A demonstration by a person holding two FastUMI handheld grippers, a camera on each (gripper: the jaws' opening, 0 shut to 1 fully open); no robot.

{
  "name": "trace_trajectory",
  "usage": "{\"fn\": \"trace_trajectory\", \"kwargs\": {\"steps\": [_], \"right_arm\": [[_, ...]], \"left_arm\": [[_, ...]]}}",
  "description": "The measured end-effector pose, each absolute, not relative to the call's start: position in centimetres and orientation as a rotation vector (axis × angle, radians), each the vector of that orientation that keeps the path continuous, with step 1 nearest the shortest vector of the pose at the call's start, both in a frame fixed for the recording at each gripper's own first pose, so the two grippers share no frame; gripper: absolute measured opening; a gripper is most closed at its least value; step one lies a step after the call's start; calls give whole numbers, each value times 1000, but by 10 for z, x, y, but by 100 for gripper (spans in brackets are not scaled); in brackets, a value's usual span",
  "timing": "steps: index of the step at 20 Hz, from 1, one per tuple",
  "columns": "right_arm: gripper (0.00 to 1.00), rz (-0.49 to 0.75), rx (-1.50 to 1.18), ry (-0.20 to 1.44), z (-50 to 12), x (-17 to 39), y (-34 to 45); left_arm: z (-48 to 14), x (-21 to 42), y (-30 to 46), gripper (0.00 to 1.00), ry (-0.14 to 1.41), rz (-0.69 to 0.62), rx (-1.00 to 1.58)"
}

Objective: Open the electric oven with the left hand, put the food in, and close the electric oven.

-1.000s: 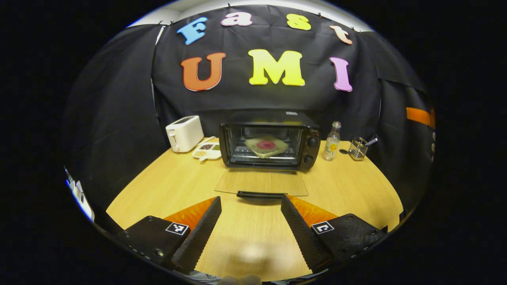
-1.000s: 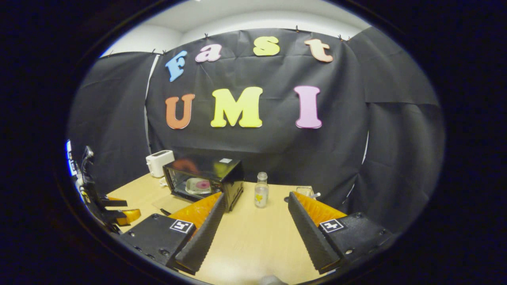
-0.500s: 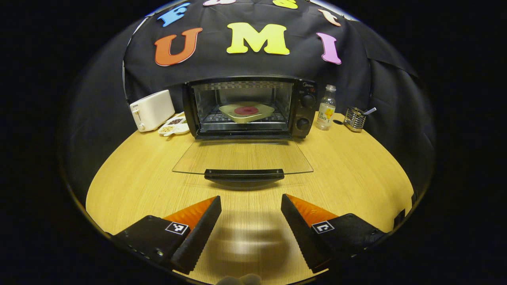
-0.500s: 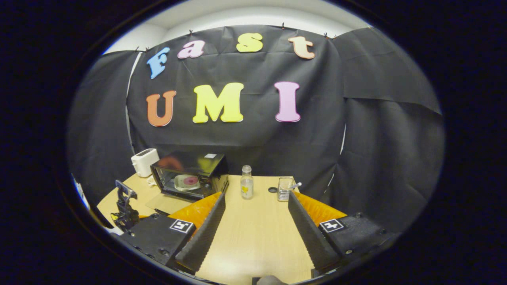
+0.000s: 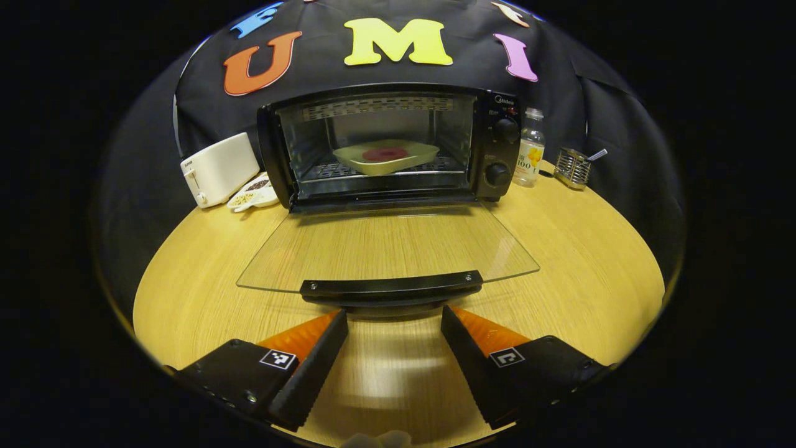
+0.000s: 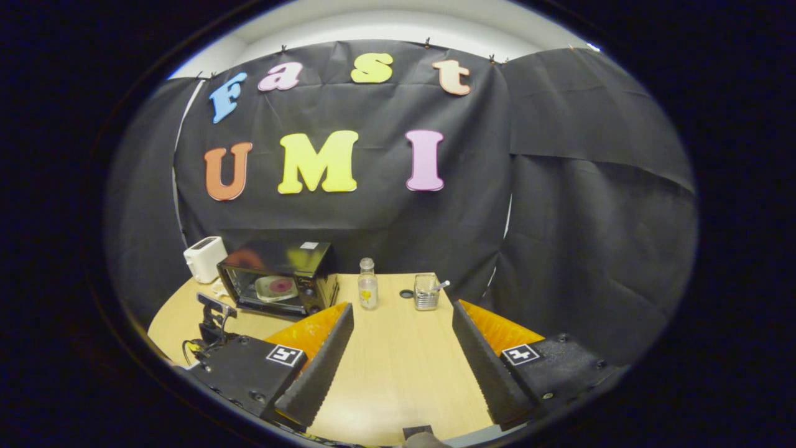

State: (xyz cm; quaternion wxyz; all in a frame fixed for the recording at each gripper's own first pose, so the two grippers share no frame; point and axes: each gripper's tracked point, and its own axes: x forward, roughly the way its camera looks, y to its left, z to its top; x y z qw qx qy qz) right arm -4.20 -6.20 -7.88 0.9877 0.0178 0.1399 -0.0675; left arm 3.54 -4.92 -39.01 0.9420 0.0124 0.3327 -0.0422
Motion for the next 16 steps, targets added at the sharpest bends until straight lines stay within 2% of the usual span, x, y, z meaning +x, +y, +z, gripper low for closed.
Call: {"fn": "trace_trajectory", "kwargs": {"steps": [16], "right_arm": [[100,-133,128,278,-81,-44,-45]], "left_arm": [[-323,54,-38,97,583,-90,-4]]}}
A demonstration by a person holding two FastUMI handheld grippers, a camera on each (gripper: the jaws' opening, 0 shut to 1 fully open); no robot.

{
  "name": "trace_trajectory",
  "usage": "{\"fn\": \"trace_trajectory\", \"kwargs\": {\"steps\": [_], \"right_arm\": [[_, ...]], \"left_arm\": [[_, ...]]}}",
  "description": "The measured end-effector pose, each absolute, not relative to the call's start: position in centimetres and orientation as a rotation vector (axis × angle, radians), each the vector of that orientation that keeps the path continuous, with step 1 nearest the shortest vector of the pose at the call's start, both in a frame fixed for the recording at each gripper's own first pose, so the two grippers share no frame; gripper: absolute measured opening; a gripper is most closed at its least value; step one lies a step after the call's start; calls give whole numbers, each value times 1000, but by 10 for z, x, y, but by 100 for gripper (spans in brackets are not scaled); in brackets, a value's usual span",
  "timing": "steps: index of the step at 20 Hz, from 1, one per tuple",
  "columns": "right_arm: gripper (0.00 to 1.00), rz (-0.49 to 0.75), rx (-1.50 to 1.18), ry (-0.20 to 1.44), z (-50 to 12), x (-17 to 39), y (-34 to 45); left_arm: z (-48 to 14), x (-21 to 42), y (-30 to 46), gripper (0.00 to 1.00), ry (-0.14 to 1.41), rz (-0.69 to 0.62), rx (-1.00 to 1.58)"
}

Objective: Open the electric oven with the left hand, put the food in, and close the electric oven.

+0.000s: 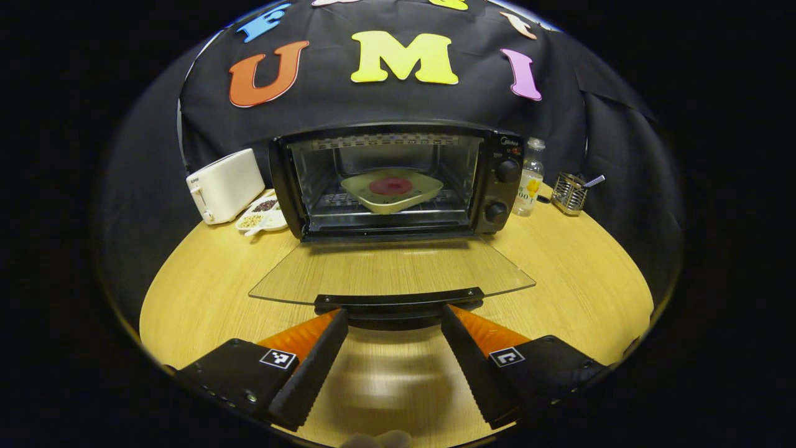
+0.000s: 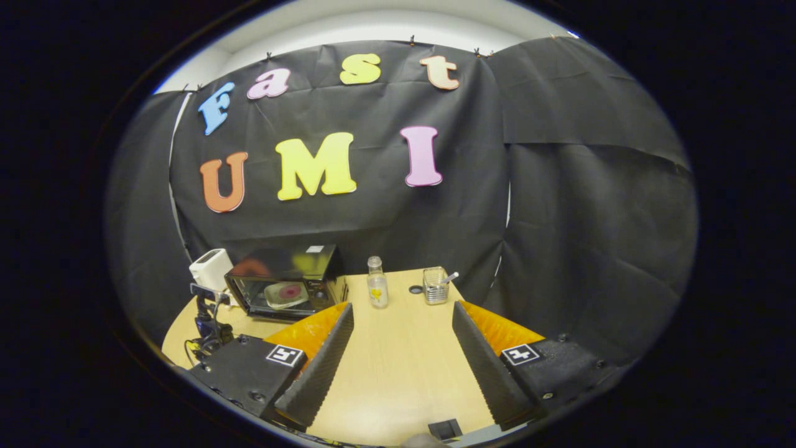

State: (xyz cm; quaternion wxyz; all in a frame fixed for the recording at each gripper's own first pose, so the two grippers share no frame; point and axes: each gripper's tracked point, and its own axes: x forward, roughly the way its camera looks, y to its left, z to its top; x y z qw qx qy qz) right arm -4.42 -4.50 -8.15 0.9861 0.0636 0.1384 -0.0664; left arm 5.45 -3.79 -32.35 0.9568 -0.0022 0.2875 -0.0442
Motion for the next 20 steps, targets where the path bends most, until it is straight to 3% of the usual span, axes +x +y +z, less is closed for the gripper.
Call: {"fn": "trace_trajectory", "kwargs": {"steps": [20], "right_arm": [[100,-211,203,231,-73,-52,-70]], "left_arm": [[-216,152,-38,98,387,-96,29]]}}
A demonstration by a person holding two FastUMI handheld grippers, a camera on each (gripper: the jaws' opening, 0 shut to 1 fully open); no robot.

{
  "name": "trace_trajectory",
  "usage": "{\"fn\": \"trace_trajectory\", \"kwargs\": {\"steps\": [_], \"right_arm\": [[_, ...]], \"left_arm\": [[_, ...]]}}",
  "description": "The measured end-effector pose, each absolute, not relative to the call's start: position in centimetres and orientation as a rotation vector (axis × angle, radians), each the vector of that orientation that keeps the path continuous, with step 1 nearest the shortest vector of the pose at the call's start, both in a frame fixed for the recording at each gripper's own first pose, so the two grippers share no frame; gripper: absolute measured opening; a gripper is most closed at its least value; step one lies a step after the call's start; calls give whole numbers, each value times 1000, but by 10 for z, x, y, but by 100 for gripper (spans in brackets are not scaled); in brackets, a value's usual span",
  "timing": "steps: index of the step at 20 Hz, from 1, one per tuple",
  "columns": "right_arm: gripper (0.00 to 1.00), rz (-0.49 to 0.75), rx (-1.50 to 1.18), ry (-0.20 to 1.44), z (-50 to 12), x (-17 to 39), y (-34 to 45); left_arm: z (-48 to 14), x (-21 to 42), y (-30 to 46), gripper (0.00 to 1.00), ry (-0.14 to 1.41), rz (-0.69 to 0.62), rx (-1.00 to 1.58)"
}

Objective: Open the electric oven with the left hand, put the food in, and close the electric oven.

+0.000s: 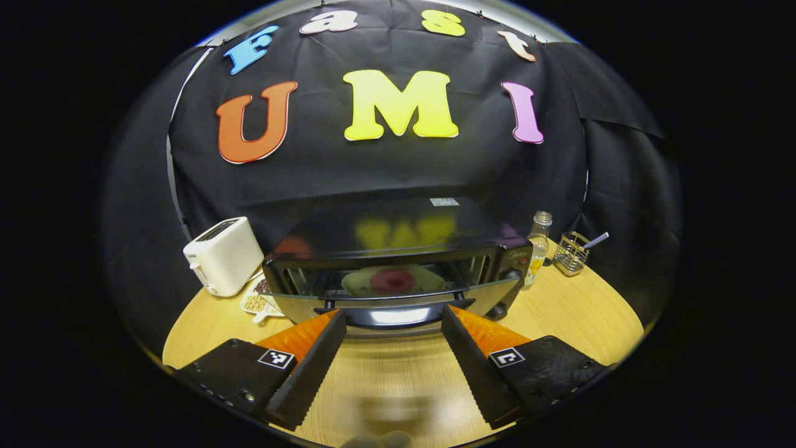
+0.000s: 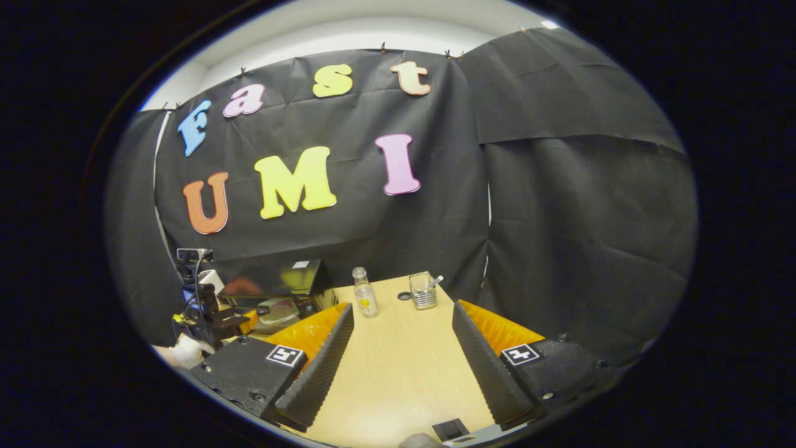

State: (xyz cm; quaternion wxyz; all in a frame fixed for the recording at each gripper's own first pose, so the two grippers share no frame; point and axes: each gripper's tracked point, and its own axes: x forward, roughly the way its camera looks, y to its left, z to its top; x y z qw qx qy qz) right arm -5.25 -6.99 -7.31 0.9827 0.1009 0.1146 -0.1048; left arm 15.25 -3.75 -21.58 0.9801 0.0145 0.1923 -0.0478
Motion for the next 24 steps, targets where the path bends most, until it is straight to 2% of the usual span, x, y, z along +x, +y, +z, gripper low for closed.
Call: {"fn": "trace_trajectory", "kwargs": {"steps": [4,24], "right_arm": [[100,-221,205,223,-71,-54,-71],[100,-168,191,240,-72,-70,-63]], "left_arm": [[-209,163,-44,98,372,-106,30],[-218,133,-62,98,378,-128,12]]}}
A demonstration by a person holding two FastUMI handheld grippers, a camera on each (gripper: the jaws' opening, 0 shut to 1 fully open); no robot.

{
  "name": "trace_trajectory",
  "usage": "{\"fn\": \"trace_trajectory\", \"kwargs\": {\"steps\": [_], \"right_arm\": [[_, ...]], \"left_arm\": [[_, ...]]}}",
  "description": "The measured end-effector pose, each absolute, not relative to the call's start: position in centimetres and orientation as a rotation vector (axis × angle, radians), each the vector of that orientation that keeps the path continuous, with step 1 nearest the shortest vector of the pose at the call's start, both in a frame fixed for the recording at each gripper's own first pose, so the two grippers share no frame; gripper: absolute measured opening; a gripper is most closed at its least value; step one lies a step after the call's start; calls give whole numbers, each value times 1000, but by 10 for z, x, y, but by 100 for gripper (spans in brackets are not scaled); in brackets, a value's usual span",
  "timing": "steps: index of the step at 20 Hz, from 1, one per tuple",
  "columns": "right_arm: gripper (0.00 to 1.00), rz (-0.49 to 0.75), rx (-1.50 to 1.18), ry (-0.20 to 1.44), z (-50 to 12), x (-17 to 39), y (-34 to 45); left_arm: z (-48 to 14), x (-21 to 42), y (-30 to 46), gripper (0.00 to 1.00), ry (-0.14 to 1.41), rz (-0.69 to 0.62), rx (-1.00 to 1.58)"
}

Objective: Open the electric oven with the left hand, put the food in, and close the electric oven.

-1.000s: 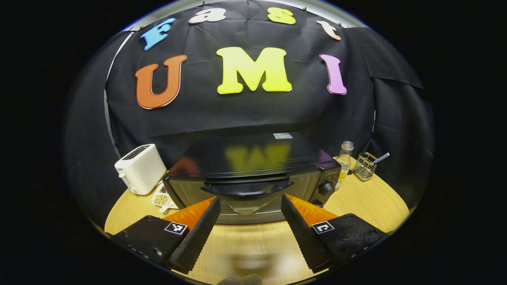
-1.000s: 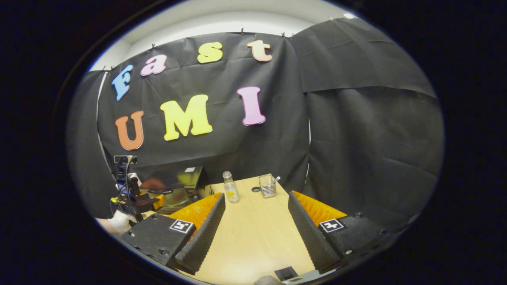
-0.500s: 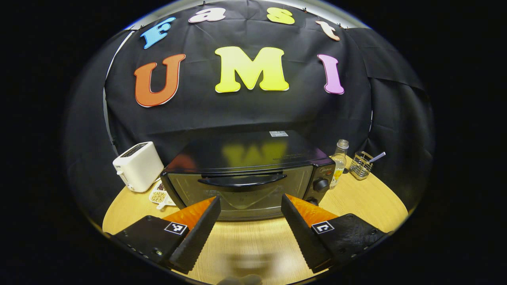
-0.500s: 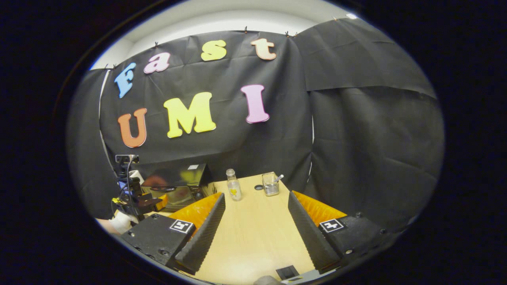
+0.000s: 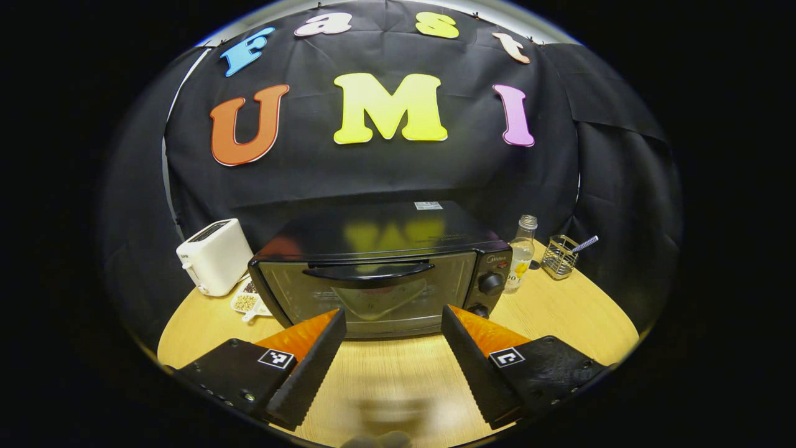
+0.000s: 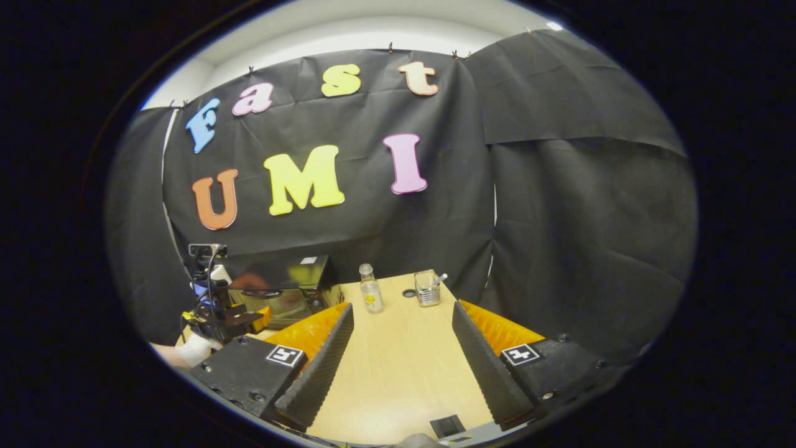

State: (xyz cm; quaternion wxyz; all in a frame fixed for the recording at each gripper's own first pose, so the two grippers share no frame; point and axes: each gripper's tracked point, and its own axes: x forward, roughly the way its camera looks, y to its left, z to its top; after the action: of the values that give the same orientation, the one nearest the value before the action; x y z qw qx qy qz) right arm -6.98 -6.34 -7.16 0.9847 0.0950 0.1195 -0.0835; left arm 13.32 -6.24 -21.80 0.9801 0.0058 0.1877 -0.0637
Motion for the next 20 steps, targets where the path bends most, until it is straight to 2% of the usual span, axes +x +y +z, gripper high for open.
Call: {"fn": "trace_trajectory", "kwargs": {"steps": [3,7,9,10,17,18,19,20], "right_arm": [[100,-158,198,221,-65,-77,-67],[100,-96,188,168,-50,-83,-66],[96,-47,179,147,-43,-86,-64],[100,-20,172,142,-40,-87,-64],[100,105,111,54,-6,-112,-66],[96,118,93,43,-5,-117,-65],[100,126,76,38,-7,-121,-65],[96,139,67,29,-8,-125,-64]], "left_arm": [[-215,123,-62,98,386,-114,1],[-169,88,-59,98,314,-87,-14],[-138,59,-57,98,272,-67,-30],[-121,42,-56,98,252,-59,-38],[-12,-92,-52,98,71,10,-49],[-2,-108,-56,98,47,16,-56],[7,-124,-57,97,31,27,-60],[13,-137,-57,97,16,37,-62]]}}
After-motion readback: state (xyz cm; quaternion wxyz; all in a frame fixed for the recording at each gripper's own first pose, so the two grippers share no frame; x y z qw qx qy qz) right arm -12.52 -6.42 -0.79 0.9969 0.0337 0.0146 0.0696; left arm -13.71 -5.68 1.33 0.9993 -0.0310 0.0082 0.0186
